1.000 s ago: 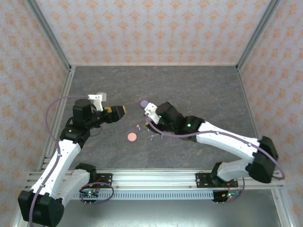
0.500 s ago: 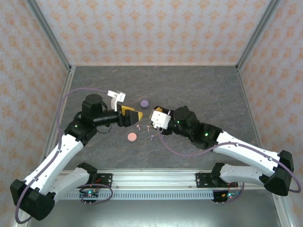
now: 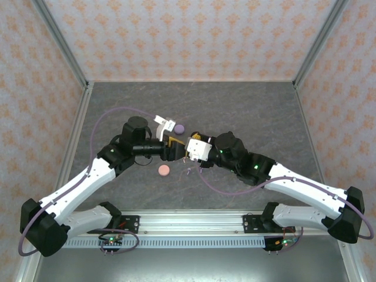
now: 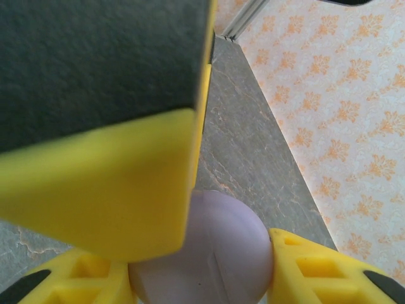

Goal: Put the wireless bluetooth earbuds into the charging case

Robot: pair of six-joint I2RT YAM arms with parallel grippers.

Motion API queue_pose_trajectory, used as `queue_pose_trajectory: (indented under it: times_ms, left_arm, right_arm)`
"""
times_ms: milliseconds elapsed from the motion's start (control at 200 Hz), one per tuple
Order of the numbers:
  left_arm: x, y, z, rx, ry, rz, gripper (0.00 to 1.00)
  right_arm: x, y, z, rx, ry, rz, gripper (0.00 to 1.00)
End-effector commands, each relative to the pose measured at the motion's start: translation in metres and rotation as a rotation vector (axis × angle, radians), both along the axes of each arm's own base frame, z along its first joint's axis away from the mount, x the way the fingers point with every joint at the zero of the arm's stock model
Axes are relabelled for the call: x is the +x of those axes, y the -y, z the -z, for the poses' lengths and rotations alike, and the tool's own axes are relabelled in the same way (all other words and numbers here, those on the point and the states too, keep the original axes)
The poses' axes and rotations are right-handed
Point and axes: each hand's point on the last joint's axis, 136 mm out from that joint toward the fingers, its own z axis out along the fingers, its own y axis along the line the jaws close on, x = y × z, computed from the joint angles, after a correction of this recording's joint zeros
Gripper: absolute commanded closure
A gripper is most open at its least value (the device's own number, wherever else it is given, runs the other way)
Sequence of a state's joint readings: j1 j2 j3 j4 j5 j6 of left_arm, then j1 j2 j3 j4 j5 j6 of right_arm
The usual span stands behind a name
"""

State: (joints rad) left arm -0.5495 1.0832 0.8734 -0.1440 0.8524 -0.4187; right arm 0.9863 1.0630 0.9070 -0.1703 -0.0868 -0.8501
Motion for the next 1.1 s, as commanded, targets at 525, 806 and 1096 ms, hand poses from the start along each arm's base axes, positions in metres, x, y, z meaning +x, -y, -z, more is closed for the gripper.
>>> queue_pose_trajectory:
  times_ms: [525, 806, 1096]
  left_arm:
    - [0.006, 0.014, -0.005, 0.002, 0.046, 0.017, 0.59]
    - [0.000, 0.013, 0.006, 0.042, 0.038, 0.044, 0.72]
    - [-0.001, 0.012, 0.004, 0.048, 0.079, 0.053, 0.83]
  right_arm:
    - [0.001, -0.003, -0.004, 0.029, -0.002, 0.002, 0.61]
    - [0.007, 0.002, -0.003, 0.020, -0.013, 0.047, 0.58]
    - [0.002, 0.007, 0.002, 0.020, -0.074, 0.054, 0.42]
